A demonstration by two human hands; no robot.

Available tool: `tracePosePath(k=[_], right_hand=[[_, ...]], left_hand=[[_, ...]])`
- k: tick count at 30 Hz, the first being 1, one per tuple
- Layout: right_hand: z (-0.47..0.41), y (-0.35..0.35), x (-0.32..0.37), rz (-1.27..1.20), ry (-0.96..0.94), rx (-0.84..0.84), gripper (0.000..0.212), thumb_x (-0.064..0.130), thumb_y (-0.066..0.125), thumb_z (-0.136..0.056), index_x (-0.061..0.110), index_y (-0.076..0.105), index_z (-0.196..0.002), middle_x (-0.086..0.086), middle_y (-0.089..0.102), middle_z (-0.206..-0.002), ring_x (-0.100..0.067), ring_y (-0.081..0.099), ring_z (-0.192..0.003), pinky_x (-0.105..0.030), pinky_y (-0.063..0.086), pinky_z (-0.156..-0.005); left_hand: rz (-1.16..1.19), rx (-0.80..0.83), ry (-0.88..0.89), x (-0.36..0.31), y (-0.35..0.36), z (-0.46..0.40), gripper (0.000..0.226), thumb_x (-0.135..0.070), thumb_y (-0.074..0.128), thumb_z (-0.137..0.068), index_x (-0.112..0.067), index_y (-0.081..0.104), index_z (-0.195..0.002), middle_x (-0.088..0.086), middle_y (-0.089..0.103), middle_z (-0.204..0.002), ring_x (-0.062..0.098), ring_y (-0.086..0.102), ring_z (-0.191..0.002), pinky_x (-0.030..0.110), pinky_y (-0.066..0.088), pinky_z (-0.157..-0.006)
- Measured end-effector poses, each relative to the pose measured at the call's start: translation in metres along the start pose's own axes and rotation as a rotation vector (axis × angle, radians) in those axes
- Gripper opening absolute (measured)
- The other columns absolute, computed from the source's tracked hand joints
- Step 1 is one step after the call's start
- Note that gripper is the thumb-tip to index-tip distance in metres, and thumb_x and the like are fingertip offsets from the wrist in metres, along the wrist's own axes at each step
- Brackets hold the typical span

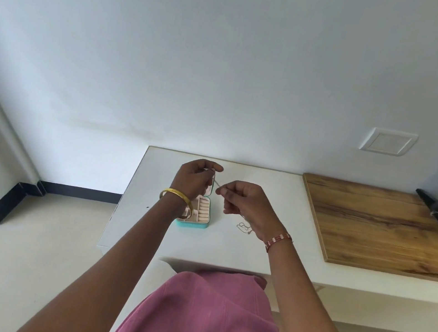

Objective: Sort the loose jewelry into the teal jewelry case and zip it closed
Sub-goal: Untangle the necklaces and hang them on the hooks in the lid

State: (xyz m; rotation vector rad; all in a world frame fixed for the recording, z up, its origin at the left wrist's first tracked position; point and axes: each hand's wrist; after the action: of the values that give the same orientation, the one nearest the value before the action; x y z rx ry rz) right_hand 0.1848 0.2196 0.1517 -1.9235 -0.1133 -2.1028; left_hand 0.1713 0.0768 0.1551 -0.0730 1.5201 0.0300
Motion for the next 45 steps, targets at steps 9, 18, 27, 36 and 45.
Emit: tracePosePath(k=[9, 18, 27, 36, 45], right_hand=[[0.007, -0.031, -0.007, -0.101, 0.041, -0.023, 0.021, 0.012, 0.061, -0.087, 0.018, 0.072, -0.071, 0.004, 0.053, -0.052, -0.005, 0.038, -0.042, -0.015, 0.032, -0.043], [0.010, -0.045, -0.009, -0.081, 0.096, -0.033, 0.017, 0.013, 0.056, -0.091, 0.009, 0.065, -0.077, 0.012, 0.033, -0.041, -0.006, 0.022, -0.038, -0.016, 0.021, -0.040], [0.003, -0.011, -0.002, 0.137, 0.042, -0.020, 0.015, 0.006, 0.054, -0.090, 0.001, 0.065, -0.100, -0.010, 0.065, -0.081, -0.015, 0.053, -0.062, -0.022, 0.043, -0.058], [-0.002, 0.013, -0.003, 0.076, 0.002, -0.021, 0.009, 0.006, 0.064, -0.084, 0.000, 0.064, -0.091, -0.008, 0.062, -0.073, -0.013, 0.058, -0.065, -0.014, 0.048, -0.061], [0.000, 0.000, -0.005, 0.130, 0.028, -0.006, 0.009, 0.008, 0.058, -0.089, 0.002, 0.063, -0.086, -0.004, 0.060, -0.071, -0.013, 0.055, -0.066, -0.022, 0.047, -0.070]], left_hand=[[0.206, -0.219, -0.053, 0.005, -0.018, -0.011, 0.035, 0.004, 0.039, -0.086, -0.017, 0.064, -0.072, -0.004, 0.038, -0.043, 0.014, 0.030, -0.045, 0.024, 0.027, -0.051], [0.247, -0.356, -0.117, 0.019, -0.042, -0.012, 0.035, 0.005, 0.038, -0.086, -0.016, 0.062, -0.072, 0.003, 0.041, -0.053, 0.011, 0.034, -0.042, 0.019, 0.032, -0.046], [0.150, -0.013, -0.134, 0.021, -0.016, 0.005, 0.033, 0.006, 0.037, -0.089, -0.013, 0.062, -0.078, 0.007, 0.045, -0.061, 0.011, 0.037, -0.044, 0.023, 0.033, -0.053], [-0.003, 0.206, -0.077, 0.013, -0.010, 0.011, 0.035, 0.006, 0.039, -0.089, -0.017, 0.064, -0.081, 0.007, 0.050, -0.063, 0.005, 0.040, -0.040, 0.018, 0.039, -0.051], [-0.206, 0.154, -0.040, 0.023, -0.017, 0.012, 0.026, 0.005, 0.049, -0.086, -0.014, 0.065, -0.095, -0.004, 0.064, -0.069, -0.002, 0.047, -0.041, 0.009, 0.047, -0.051]])
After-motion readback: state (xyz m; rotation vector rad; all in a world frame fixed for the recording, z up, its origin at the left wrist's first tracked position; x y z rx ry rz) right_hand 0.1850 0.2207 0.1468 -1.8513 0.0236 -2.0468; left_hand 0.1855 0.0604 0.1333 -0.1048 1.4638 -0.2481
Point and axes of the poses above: each hand's wrist, its own z-axis away from the middle knuckle, its own y-axis out of the palm, x = y × z
